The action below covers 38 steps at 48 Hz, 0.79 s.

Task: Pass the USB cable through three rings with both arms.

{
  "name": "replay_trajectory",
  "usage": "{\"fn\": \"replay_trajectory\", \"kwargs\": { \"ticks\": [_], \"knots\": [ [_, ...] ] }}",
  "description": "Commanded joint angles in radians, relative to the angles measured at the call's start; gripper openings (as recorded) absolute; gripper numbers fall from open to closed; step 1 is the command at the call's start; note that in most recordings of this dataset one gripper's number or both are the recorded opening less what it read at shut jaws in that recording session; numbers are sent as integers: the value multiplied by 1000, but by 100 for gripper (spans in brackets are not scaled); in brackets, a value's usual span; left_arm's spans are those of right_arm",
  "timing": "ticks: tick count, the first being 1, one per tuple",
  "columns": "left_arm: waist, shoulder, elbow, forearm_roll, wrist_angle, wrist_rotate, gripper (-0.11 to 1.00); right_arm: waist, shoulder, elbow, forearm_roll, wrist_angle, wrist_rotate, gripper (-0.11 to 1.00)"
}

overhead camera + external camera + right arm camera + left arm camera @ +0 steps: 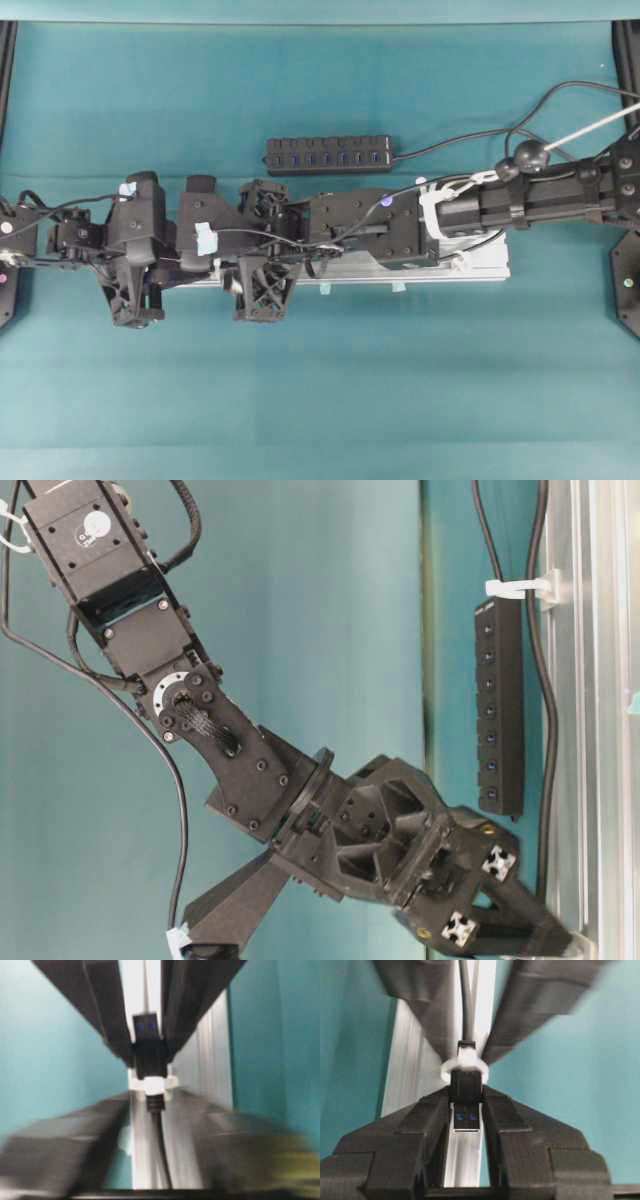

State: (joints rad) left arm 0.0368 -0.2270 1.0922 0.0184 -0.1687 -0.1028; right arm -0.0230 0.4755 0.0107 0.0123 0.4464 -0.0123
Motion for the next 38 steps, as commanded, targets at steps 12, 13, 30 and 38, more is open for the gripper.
{"fn": "replay_trajectory", "kwargs": {
  "ticks": [12,13,30,38],
  "knots": [
    [-5,-17,-6,2,17,0,24,9,-61,37,2,0,-8,67],
    [-5,-18,-5,2,17,0,24,9,-67,43,2,0,-8,66],
    [-20,-67,29,2,44,-5,24,9,-135,115,2,-20,-3,64],
    [-23,-109,40,2,91,-5,24,9,-140,123,2,-51,0,64]
  ]
}}
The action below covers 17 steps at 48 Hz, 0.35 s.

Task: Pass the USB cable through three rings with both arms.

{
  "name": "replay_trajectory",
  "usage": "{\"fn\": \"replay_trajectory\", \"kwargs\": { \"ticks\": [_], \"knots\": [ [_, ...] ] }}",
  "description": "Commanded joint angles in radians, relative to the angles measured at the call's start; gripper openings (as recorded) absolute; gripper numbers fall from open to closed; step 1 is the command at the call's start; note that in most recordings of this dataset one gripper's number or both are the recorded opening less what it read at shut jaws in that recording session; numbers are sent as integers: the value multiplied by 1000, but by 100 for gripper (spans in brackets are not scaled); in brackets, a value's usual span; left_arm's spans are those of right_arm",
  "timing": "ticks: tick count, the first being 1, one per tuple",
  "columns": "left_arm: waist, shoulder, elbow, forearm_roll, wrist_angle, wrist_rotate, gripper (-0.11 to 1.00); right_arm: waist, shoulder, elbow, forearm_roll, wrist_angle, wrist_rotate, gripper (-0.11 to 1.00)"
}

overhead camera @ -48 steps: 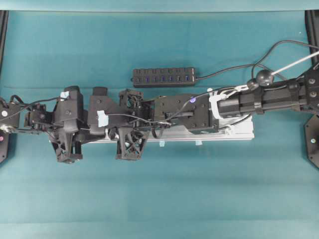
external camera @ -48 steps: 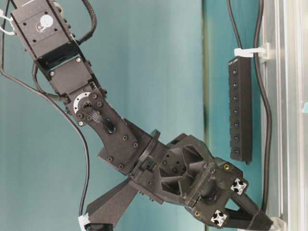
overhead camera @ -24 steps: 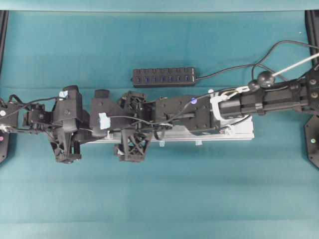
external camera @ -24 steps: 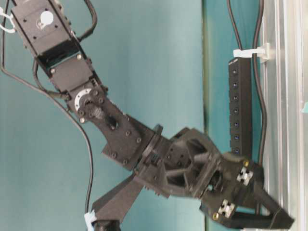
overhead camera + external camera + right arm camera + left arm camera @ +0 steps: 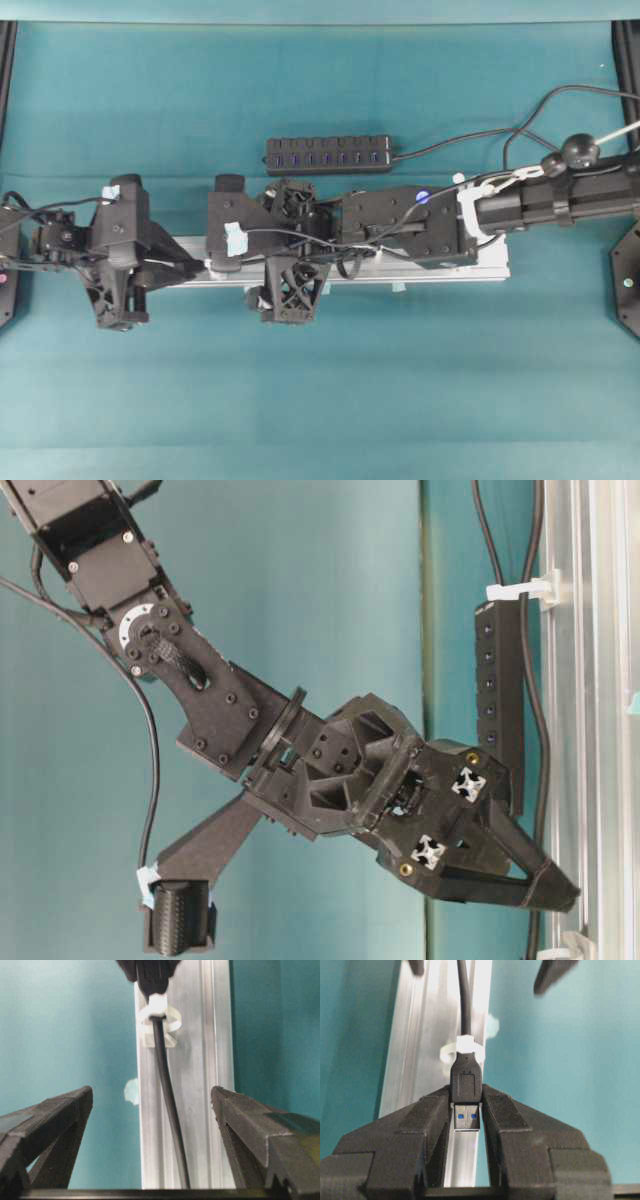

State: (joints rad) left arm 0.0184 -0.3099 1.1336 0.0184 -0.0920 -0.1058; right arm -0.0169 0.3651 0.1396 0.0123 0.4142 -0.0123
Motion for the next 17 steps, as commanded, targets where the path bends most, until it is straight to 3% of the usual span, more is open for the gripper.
{"fn": "replay_trajectory", "kwargs": {
  "ticks": [1,17],
  "knots": [
    [-5,-31,0,2,20,-2,24,3,-29,-6,2,-20,2,64],
    [-11,-115,31,2,123,-2,24,2,-29,-6,2,-37,2,63]
  ]
}}
